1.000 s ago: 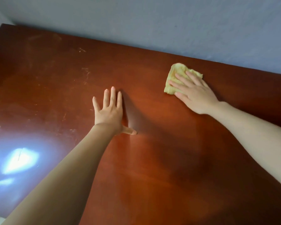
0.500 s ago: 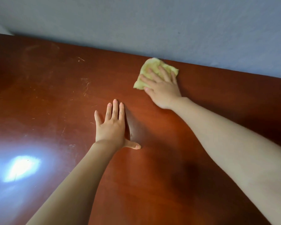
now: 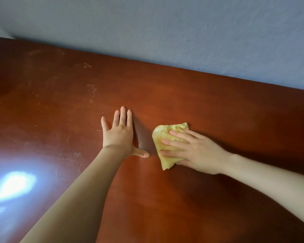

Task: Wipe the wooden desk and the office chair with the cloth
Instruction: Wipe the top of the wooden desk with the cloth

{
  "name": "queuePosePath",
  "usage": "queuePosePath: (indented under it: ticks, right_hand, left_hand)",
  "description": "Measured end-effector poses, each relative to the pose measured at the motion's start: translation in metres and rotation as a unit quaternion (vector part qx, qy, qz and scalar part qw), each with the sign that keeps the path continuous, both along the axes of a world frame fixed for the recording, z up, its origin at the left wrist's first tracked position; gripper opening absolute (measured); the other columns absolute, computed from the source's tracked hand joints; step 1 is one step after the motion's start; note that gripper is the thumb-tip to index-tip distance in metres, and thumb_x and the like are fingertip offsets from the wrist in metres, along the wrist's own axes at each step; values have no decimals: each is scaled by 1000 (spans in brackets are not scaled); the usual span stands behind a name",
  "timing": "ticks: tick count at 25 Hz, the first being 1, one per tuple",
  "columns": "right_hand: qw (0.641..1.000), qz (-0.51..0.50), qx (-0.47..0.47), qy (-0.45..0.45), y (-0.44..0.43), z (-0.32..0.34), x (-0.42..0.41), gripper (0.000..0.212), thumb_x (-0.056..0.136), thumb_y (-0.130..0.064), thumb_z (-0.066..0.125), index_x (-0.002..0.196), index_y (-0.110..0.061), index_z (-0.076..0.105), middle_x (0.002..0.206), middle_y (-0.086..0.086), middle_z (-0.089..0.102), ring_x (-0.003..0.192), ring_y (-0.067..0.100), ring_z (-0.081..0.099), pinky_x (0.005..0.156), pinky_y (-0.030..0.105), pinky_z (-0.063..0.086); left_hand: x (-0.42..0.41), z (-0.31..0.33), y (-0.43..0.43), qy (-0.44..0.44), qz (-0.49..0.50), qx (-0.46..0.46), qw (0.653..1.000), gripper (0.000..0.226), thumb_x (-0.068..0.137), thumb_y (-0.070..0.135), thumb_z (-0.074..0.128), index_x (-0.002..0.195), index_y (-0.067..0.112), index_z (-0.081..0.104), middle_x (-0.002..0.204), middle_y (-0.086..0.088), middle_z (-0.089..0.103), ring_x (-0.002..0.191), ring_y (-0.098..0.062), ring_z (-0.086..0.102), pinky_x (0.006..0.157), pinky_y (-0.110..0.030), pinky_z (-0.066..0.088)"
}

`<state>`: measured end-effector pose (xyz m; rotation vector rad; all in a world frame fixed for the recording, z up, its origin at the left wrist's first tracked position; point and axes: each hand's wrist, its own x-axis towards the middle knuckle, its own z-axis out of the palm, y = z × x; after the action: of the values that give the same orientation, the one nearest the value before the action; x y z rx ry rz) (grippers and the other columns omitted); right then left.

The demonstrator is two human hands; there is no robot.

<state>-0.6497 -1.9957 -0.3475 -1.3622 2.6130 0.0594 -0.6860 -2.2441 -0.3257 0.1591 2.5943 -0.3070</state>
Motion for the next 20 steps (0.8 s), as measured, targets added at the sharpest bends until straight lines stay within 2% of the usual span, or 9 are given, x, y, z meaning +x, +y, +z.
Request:
queuePosePath:
  ticks: [2, 4, 7, 12, 14, 16, 20]
  right_hand:
    - [1000, -15, 23, 0, 11, 2, -22, 49, 96, -50, 23, 144, -42, 30, 154, -12, 23, 145, 22, 15, 117, 41, 12]
    - [996, -81, 26, -2, 14, 2, -51, 50, 95, -52, 19, 145, -46, 20, 155, -14, 10, 146, 21, 5, 116, 37, 2]
    - [982, -191, 3, -12, 8, 1, -101, 52, 95, -53, 16, 146, -48, 13, 157, -14, 5, 146, 20, -2, 116, 38, -1]
    - [917, -394, -31, -51, -53, -11, -152, 48, 100, -50, 20, 146, -49, 8, 159, -11, -1, 145, 25, -11, 114, 50, -4]
    - [896, -438, -38, -56, -79, -12, -156, 49, 100, -49, 21, 146, -48, 7, 159, -10, -3, 144, 28, -14, 114, 54, -7]
    - [907, -415, -42, -58, -90, -11, -151, 48, 100, -48, 21, 146, -48, 8, 159, -10, -3, 144, 28, -15, 113, 54, -8]
    - [961, -267, -50, -41, -86, -8, -107, 48, 100, -48, 23, 146, -48, 11, 159, -11, 1, 145, 26, -12, 113, 52, -8]
  left_hand:
    - [0, -1, 0, 0, 1, 1, 1000, 151, 45, 92, 53, 145, 9, -24, 156, -9, -23, 145, -23, -14, 112, -58, 0]
    - [0, -2, -1, 2, 1, 5, 1000, 151, 45, 92, 52, 145, 9, -24, 155, -9, -24, 145, -23, -15, 112, -58, 1]
    - [1, -4, -2, 9, -1, 11, 1000, 151, 44, 92, 51, 144, 9, -25, 155, -9, -25, 145, -23, -15, 112, -58, 1]
    - [0, -7, -4, 17, -4, 20, 1000, 152, 43, 92, 51, 144, 9, -25, 155, -9, -25, 145, -24, -16, 113, -56, 0]
    - [1, -8, -5, 17, -1, 25, 1000, 151, 43, 92, 52, 145, 10, -25, 155, -8, -25, 145, -24, -16, 113, -56, -1]
    - [0, -8, -5, 16, 0, 27, 1000, 151, 43, 92, 53, 145, 10, -24, 155, -8, -25, 145, -24, -16, 113, -55, -1]
    - [1, -7, -5, 12, -1, 18, 1000, 151, 44, 91, 53, 145, 10, -25, 155, -9, -25, 145, -24, -16, 114, -55, -1]
